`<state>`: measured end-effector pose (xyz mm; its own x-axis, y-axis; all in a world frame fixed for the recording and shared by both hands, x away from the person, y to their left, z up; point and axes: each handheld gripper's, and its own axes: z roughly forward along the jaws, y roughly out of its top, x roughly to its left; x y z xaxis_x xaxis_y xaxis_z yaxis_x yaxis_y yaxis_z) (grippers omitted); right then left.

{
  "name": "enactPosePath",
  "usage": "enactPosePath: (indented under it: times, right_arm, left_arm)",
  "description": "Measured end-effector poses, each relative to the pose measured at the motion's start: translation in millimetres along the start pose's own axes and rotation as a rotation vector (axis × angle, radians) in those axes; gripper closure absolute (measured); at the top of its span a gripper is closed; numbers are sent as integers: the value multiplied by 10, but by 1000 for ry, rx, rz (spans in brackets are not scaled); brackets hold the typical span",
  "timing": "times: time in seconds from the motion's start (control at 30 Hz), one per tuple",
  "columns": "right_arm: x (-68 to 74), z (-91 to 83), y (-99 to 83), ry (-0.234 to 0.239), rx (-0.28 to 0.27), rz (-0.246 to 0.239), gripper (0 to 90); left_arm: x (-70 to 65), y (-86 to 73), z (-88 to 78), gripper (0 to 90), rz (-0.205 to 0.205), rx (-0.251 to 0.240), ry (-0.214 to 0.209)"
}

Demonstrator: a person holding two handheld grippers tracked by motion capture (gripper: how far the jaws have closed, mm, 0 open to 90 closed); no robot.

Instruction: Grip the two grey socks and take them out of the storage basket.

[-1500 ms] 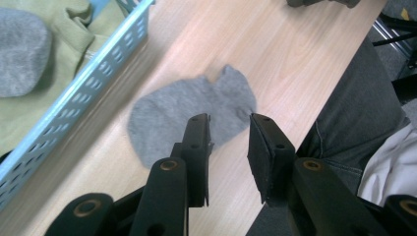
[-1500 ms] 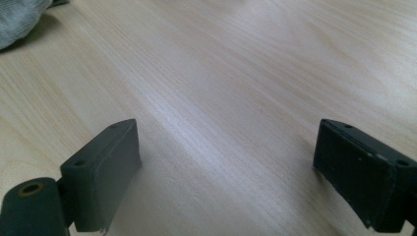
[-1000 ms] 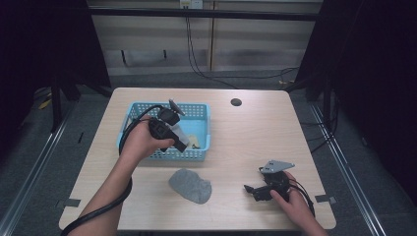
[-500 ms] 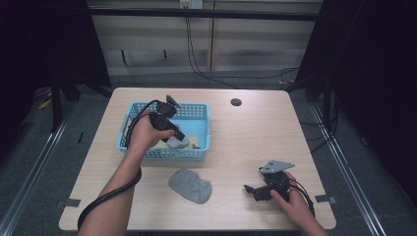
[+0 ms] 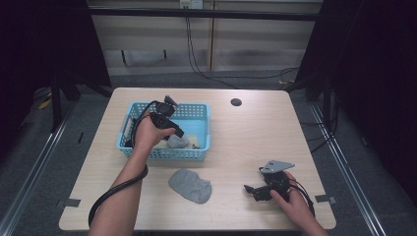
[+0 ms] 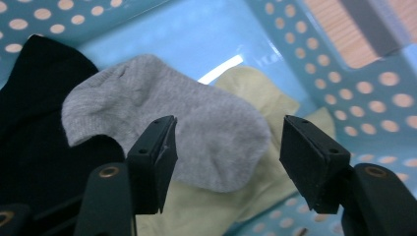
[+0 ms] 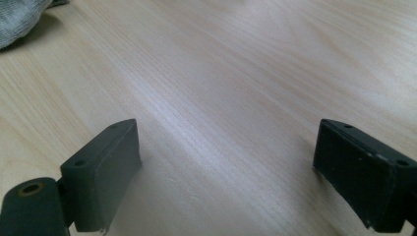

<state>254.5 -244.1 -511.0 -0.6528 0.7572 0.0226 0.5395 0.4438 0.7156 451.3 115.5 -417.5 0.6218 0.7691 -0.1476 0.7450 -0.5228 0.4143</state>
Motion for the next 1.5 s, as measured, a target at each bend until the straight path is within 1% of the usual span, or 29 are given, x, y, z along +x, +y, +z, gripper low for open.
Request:
enactPosePath:
  times: [0.07,0.13,0.23,0.27,0.5,0.53,0.67,0.7,0.77,0.8,0.83,0.87,0.9,0.93,0.97,1.0,1.03,1.07,1.1,1.2,1.23,1.27,1.3,1.37,1.4,1.5]
  right_arm:
    - [1,0,0,0,0,0,99]
    - [0,0,0,0,0,0,99]
    - [0,0,0,0,0,0,99]
    - [0,0,0,0,0,0,99]
    - [0,0,0,0,0,0,99]
    - [0,0,0,0,0,0,99]
    - [0,0,0,0,0,0,99]
    - [0,0,0,0,0,0,99]
    - [0,0,0,0,0,0,99]
    - [0,0,0,0,0,1,99]
    - [0,0,0,0,0,0,99]
    - [0,0,0,0,0,0,99]
    - [0,0,0,0,0,0,99]
    - [0,0,0,0,0,0,99]
    - [0,0,0,0,0,0,99]
    - [0,0,0,0,0,0,99]
    - [0,0,0,0,0,0,99]
    - [1,0,0,0,0,0,99]
    - [1,0,0,0,0,0,99]
    - [0,0,0,0,0,0,99]
    - [0,0,0,0,0,0,99]
    - [0,0,0,0,0,0,99]
    - [0,0,0,0,0,0,99]
    - [0,0,0,0,0,0,99]
    - [0,0,0,0,0,0,99]
    - [0,0,0,0,0,0,99]
  left_arm:
    - [27,-6,42,366,-15,-13,16]
    - [54,-11,73,363,-24,-13,29]
    - [83,-17,105,363,-30,-9,31]
    - [106,-22,134,363,-36,-12,40]
    - [142,-27,208,364,-33,2,53]
    - [157,-28,235,367,-31,18,52]
    - [181,-47,292,385,-35,29,62]
    - [186,-54,305,406,-29,38,62]
    - [187,-62,320,439,-30,39,70]
    - [192,-68,327,439,-28,52,70]
    - [197,-73,340,489,-26,48,69]
    - [213,-87,358,508,-16,64,78]
    - [213,-87,358,534,-16,64,78]
    - [214,-92,365,534,-22,61,78]
    - [218,-95,367,561,-19,72,81]
    - [224,-100,378,610,-26,86,82]
    - [224,-100,378,637,-26,86,82]
    - [224,-100,382,683,-32,103,68]
    - [223,-95,380,726,-28,112,65]
    - [207,-78,371,816,-26,142,62]
    - [207,-78,371,835,-26,142,62]
    - [201,-69,354,851,-21,145,60]
    - [200,-64,343,858,-26,149,56]
    - [200,-58,329,862,-22,148,51]
    - [197,-49,294,863,-29,146,43]
    - [196,-38,249,864,-32,139,38]
